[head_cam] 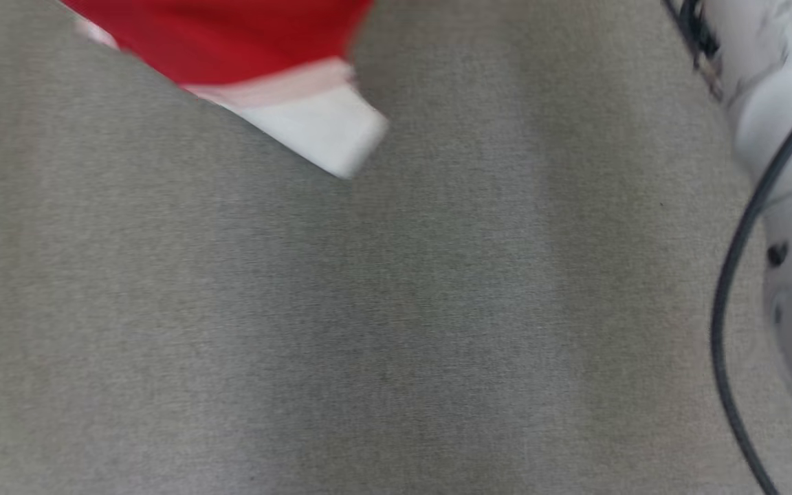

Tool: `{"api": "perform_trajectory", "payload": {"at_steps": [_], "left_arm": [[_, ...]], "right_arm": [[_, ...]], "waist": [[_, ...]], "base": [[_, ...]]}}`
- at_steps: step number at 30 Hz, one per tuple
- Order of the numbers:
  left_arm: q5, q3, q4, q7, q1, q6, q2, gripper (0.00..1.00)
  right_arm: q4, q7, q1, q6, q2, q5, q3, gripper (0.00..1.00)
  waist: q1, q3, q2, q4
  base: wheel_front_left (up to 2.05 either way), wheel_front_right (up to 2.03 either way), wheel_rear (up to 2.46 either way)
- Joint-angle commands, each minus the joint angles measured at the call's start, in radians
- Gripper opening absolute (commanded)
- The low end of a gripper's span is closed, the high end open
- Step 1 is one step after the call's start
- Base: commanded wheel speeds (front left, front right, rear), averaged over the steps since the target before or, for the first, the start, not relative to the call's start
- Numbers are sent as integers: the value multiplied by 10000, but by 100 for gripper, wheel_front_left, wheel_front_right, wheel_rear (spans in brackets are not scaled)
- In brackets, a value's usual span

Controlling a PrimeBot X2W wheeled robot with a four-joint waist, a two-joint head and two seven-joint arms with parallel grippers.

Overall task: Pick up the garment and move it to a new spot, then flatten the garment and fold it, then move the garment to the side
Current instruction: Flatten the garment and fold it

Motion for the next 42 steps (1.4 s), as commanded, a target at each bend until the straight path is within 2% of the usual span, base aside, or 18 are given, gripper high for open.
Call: {"api": "perform_trajectory", "payload": {"at_steps": [1, 6, 13, 21, 27, 34, 38, 42], "left_arm": [[-143, -53, 79, 28, -310, 6, -32, 0], [141, -414, 928, -113, -1824, 6, -304, 0], [3, -926, 1756, -569, -3231, 6, -973, 0], [-596, -1225, 2044, -1206, -2712, 6, -672, 0], [-1220, -1254, 1650, -1733, -1556, 6, -224, 0], [-1991, -860, 163, -2130, 1413, 92, 430, 0], [-2480, -243, -1276, -2195, 3566, 544, 626, 0], [-2623, 530, -3187, -2216, 5913, 1320, 793, 0]], "right_arm": [[187, -132, -336, 4, 49, -32, -47, 0], [1604, -858, -1738, 4, 234, -514, -112, 0], [2254, -1981, -2887, 4, 116, -1024, -179, 0], [2354, -1492, -2347, 4, 128, -1108, 3, 0], [2006, -1141, -1492, 4, 183, -820, 138, 0], [287, -838, 1183, 4, -105, 56, 413, 0], [-1144, -676, 3340, 4, -482, 802, 588, 0], [-2586, -544, 5506, 4, -834, 1671, 578, 0]], "waist": [[-4, 104, -3, -192], [-4, -10, -3, -495], [-4, 172, -3, -763], [-4, 811, -3, -893], [-4, 706, -3, -844], [-4, -264, -3, -773], [-4, -871, -3, -753], [-4, -1316, -3, -801]], "base": [[0, 0, 0], [0, 0, 0], [0, 0, 0], [0, 0, 0], [0, 0, 0], [0, 0, 0], [0, 0, 0], [0, 0, 0]]}}
